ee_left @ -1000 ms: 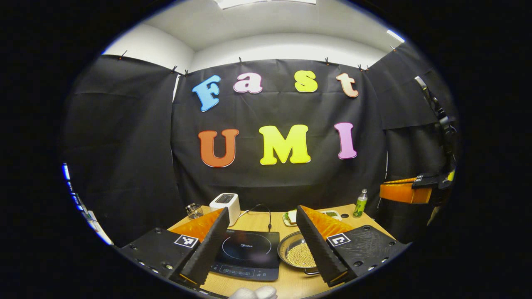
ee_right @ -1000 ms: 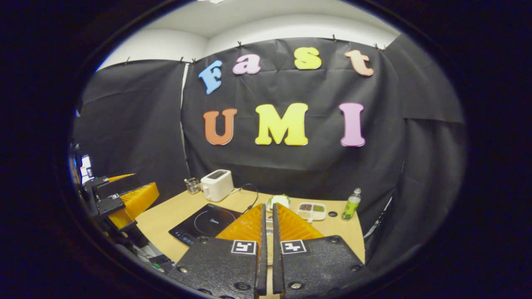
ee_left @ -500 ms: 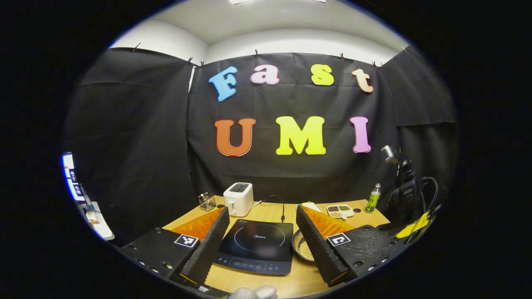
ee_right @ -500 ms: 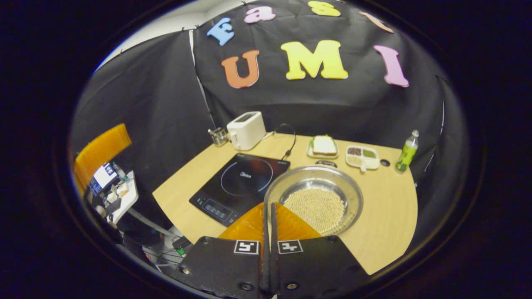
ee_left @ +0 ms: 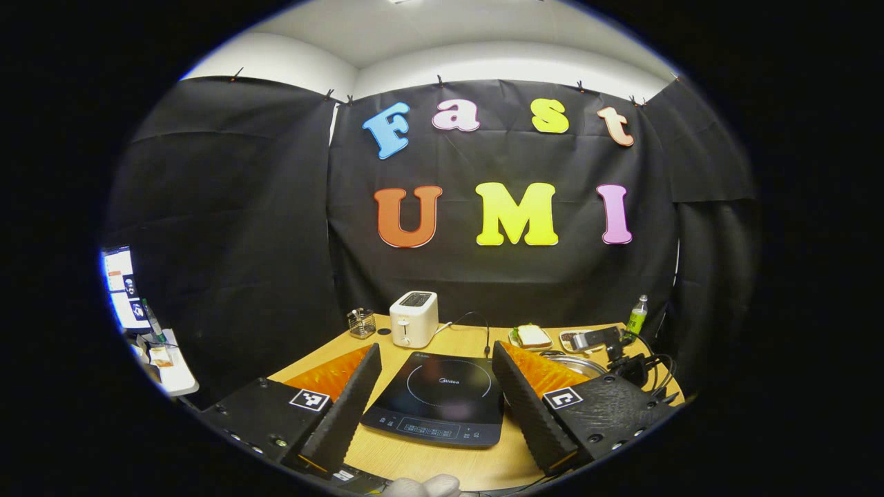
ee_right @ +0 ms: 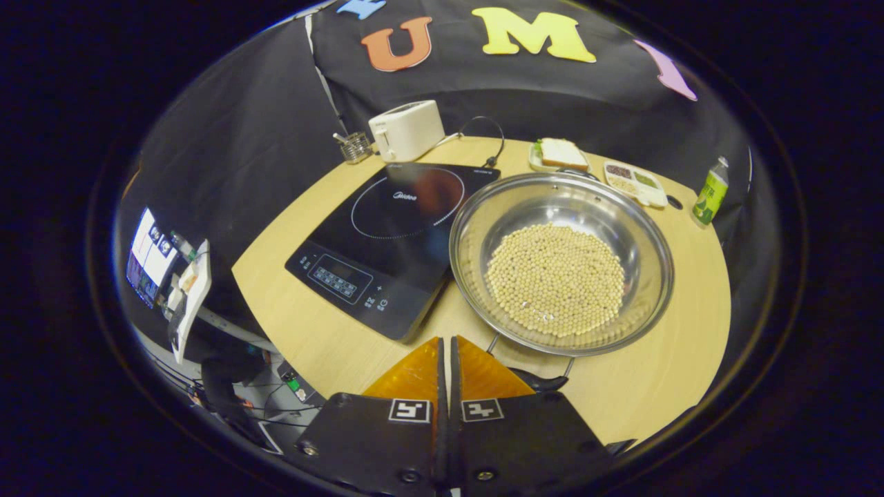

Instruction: First push the handle of the pot to place it horizontally, then grasp the pot with both hands and set it on the induction cooktop.

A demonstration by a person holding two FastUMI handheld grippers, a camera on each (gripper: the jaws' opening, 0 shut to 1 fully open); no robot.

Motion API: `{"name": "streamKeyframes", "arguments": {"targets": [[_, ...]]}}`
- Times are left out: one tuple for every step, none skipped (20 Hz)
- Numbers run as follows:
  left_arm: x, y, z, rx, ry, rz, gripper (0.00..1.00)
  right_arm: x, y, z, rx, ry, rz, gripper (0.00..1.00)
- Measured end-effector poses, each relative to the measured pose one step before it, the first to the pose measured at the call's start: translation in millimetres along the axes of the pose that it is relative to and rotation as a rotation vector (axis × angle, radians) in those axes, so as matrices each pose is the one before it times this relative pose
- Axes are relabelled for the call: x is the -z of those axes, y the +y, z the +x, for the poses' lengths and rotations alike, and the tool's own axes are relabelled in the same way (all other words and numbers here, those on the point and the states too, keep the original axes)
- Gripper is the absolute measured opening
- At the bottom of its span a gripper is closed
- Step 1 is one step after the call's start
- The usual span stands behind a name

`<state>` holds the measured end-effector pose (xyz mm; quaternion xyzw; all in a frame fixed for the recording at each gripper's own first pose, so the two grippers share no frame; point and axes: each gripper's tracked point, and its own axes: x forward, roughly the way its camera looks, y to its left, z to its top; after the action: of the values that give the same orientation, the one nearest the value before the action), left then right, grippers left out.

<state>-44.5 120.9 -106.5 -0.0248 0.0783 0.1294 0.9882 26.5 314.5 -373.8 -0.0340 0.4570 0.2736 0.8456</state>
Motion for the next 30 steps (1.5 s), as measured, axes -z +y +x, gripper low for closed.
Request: {"name": "streamKeyframes", "arguments": {"targets": [[-1.28,1.18,-1.62,-0.00365,0.00092,0.00090,0.97,0.60,-0.88,4.58,0.00346,0.00782,0.00566,0.03],[0.09,1.42,-0.95,-0.00587,0.00041,0.00196,0.97,0.17,-0.72,2.61,0.00558,0.00127,0.00787,0.04],[-0.46,1.57,-0.45,-0.00428,-0.00070,0.00075,0.97,-1.51,-0.93,1.05,0.00294,-0.00246,0.00470,0.04],[-0.10,-0.42,-0.97,-0.00269,-0.00084,0.00012,0.96,0.16,-3.81,1.42,0.00914,-0.00082,-0.00063,0.04],[-0.68,0.37,0.10,-0.00052,0.00110,0.00077,0.96,-0.24,-4.94,1.77,0.01171,0.00177,0.00128,0.04],[0.30,-0.79,0.11,0.00137,0.00358,0.00249,0.97,2.61,-2.79,2.22,0.00170,0.00846,0.00903,0.04],[-0.07,-0.74,0.64,0.00112,0.00121,0.00229,0.96,-0.63,2.20,2.89,-0.01228,0.00383,0.01917,0.04],[-1.02,-1.40,0.18,0.00289,-0.00032,0.00124,0.96,-0.15,-1.17,-2.83,-0.00280,0.00108,0.00763,0.04],[-0.41,-1.31,1.43,0.00155,-0.00171,0.00156,0.96,-0.64,-2.40,1.93,0.00857,-0.00182,-0.01385,0.04],[-0.67,-1.29,0.97,0.00362,-0.00006,0.00114,0.96,1.36,-0.64,-1.84,0.00646,0.00144,-0.02255,0.04],[-0.27,-1.89,0.19,0.00334,0.00149,0.00132,0.96,-0.18,-1.49,-0.51,0.00551,-0.00451,-0.01346,0.04],[0.33,-1.72,1.17,0.00423,-0.00038,-0.00033,0.96,1.70,-1.02,0.03,0.00298,0.00246,0.00023,0.04],[-0.16,-1.75,2.45,0.00350,-0.00128,-0.00154,0.96,0.82,-1.25,-0.69,-0.00228,0.00355,0.01091,0.04],[-1.36,-1.96,0.36,0.00412,-0.00316,-0.00247,0.96,2.43,-2.03,-1.51,-0.00549,0.00487,0.01172,0.03],[-0.99,-2.54,0.65,0.00502,0.00022,-0.00124,0.96,1.40,-2.35,-1.21,0.00078,0.00234,0.00885,0.01],[0.89,-2.37,1.15,0.00500,0.00030,-0.00013,0.96,2.51,-3.90,-1.10,0.00309,0.00694,0.00279,0.04],[0.35,-2.01,1.14,0.00520,0.00177,0.00032,0.96,0.77,-4.14,-1.11,0.00688,-0.00080,0.00521,0.04],[-0.40,-2.51,1.95,0.00530,-0.00016,-0.00012,0.96,3.46,-3.67,-1.67,0.00424,0.00400,0.00349,0.04],[0.47,-2.59,0.54,0.00559,-0.00053,-0.00080,0.96,1.90,-4.43,-0.89,0.00516,0.00392,0.00864,0.04],[-0.94,-2.98,1.31,0.00556,0.00039,0.00002,0.96,3.69,-5.20,-0.62,0.00377,0.00621,0.00837,0.04],[0.52,-2.53,1.16,0.00575,-0.00022,-0.00020,0.96,3.42,-5.35,-1.27,0.00658,0.00731,0.01067,0.00],[-0.58,-2.59,0.98,0.00455,-0.00135,-0.00055,0.96,1.57,-6.05,-1.80,0.00839,-0.00162,0.01063,0.04],[-0.69,-2.19,1.69,0.00535,-0.00060,-0.00049,0.96,0.98,-6.92,-1.29,0.00757,-0.00048,0.00800,0.04],[-0.17,-2.43,1.82,0.00568,-0.00069,-0.00152,0.96,0.93,-6.49,-1.54,0.00727,-0.00220,0.01075,0.00],[-0.56,-2.01,1.98,0.00423,-0.00106,-0.00110,0.96,0.05,-6.65,-1.03,0.00732,-0.00020,0.00877,0.00],[0.01,-2.47,1.40,0.00566,-0.00161,-0.00084,0.96,1.09,-7.73,-1.90,0.00979,-0.00270,0.01005,0.00],[-0.43,-2.16,2.26,0.00384,-0.00028,0.00005,0.96,-0.90,-5.85,-0.85,0.00822,-0.00246,0.00736,0.00],[-1.37,-1.85,0.73,0.00467,-0.00183,-0.00120,0.96,0.39,-7.82,-1.64,0.00923,-0.00279,0.00761,0.00],[-0.76,-2.62,1.02,0.00452,-0.00001,-0.00163,0.96,-0.30,-7.37,-1.06,0.00955,-0.00140,0.00574,0.00],[0.35,-2.22,1.42,0.00540,-0.00035,-0.00084,0.96,-0.81,-6.40,-0.87,0.00879,-0.00238,0.00245,0.04]]}}
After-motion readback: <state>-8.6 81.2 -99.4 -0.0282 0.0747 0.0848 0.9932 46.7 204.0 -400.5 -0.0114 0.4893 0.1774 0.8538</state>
